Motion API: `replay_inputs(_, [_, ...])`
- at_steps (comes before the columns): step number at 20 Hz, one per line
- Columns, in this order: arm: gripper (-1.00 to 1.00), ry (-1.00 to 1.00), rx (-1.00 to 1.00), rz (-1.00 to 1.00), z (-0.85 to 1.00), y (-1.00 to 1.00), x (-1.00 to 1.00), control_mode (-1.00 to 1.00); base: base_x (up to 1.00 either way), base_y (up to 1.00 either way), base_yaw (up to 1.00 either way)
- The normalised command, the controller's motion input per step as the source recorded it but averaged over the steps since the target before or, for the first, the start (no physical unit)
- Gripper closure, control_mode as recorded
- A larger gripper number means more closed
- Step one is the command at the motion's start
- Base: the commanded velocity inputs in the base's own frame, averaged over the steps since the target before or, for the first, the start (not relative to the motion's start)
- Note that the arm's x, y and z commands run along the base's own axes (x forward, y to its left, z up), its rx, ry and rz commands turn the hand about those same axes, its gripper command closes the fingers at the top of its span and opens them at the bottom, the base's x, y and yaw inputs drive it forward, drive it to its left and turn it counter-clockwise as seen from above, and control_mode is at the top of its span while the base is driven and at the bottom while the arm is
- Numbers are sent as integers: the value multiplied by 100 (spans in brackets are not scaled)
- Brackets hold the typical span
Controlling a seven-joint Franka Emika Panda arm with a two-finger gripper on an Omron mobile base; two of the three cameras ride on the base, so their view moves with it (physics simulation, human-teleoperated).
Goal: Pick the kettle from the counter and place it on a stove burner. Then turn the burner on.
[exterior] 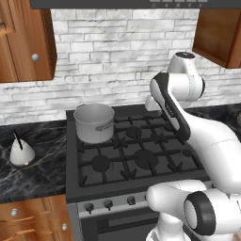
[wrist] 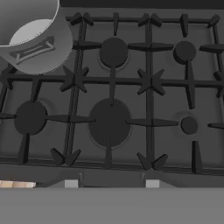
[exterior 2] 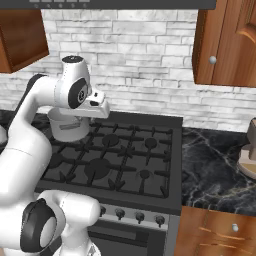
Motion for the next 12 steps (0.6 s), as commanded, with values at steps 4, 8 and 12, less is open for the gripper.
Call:
replay_inputs(4, [-100, 0, 0, 0, -4, 7, -6, -100, 0, 0, 0])
replay_inputs(8, [-100, 0, 0, 0, -12, 12, -24, -100, 0, 0, 0])
replay_inputs(12, [-100, 0, 0, 0, -7, 16, -22, -100, 0, 0, 0])
